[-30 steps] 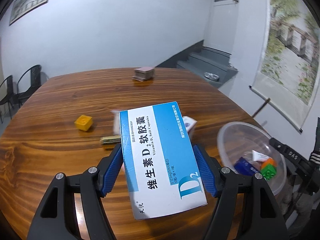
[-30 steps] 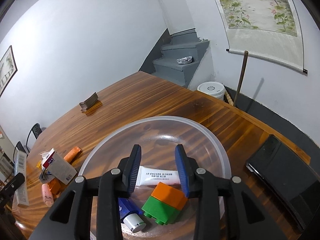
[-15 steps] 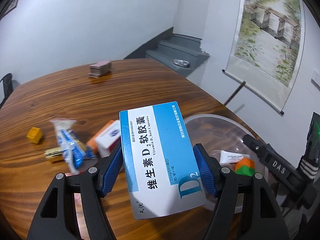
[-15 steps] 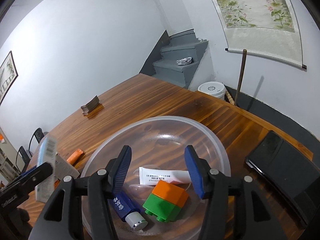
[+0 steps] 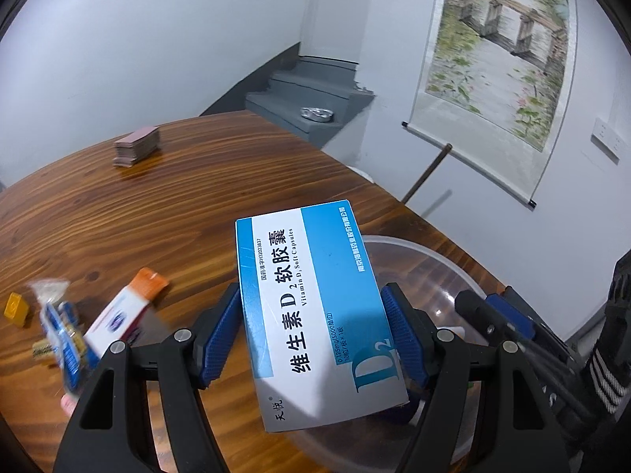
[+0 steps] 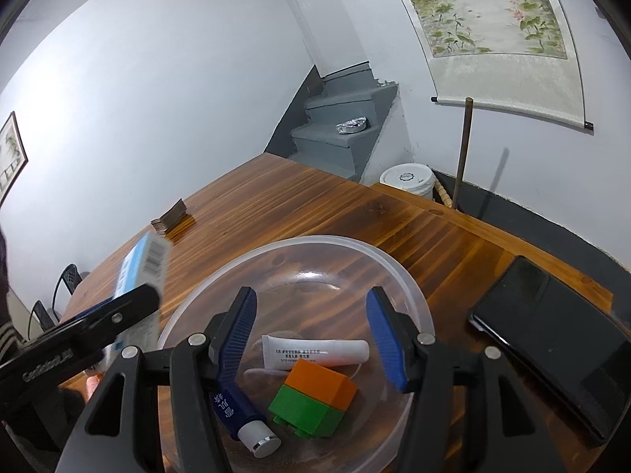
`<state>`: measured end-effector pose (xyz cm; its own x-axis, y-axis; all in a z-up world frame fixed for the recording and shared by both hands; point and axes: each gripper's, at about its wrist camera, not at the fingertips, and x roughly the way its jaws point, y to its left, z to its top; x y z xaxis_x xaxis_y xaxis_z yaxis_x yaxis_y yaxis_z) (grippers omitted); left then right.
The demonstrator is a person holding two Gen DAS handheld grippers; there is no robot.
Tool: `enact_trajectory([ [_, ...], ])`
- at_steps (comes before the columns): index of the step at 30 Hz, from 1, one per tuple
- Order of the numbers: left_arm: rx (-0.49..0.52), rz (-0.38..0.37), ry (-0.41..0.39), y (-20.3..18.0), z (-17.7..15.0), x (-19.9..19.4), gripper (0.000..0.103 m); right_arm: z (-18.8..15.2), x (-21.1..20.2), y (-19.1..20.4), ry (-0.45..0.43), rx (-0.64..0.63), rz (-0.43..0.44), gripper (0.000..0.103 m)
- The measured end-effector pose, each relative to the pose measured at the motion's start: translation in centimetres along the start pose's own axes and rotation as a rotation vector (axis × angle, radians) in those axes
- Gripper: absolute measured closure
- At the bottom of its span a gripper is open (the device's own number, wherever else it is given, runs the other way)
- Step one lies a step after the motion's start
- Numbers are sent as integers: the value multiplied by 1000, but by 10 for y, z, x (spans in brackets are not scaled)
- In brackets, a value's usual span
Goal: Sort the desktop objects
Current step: 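Carry the blue-and-white vitamin box in the left gripper over the bowl and release it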
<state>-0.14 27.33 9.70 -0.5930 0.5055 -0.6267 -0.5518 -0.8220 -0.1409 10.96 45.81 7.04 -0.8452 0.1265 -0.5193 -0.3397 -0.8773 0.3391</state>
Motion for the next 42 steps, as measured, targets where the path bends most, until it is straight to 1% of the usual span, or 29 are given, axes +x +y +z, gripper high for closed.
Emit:
enact_trajectory([
  [6,23,-51,29,-9,7,20,29,3,-5,-10,-25,44,-17,40],
  [11,2,-93,76,-7,6,34,29,3,-1,-11,-7,49,-19,39],
  [14,-19,-96,95,-2,3,37,29,3,-1,-9,-9,40,-20,39],
  [17,-33,-94,96,2,-1,32,29,3,0,-10,-6,47,-22,39],
  [23,-32,-78,83,4,-5,21,29,2,1,-9,-2,40,-16,39],
  [27,-25,-96,96,0,-8,22,29,2,2,-12,6,53,-14,37],
  [35,-43,-237,156,-10,-13,32,29,3,-2,-18,-13,88,-25,37],
  [38,-53,-264,172,-13,-14,37,29,4,-2,-21,-17,100,-28,37],
  [42,-52,-257,172,-13,-13,38,29,4,-2,-21,-17,106,-25,37],
])
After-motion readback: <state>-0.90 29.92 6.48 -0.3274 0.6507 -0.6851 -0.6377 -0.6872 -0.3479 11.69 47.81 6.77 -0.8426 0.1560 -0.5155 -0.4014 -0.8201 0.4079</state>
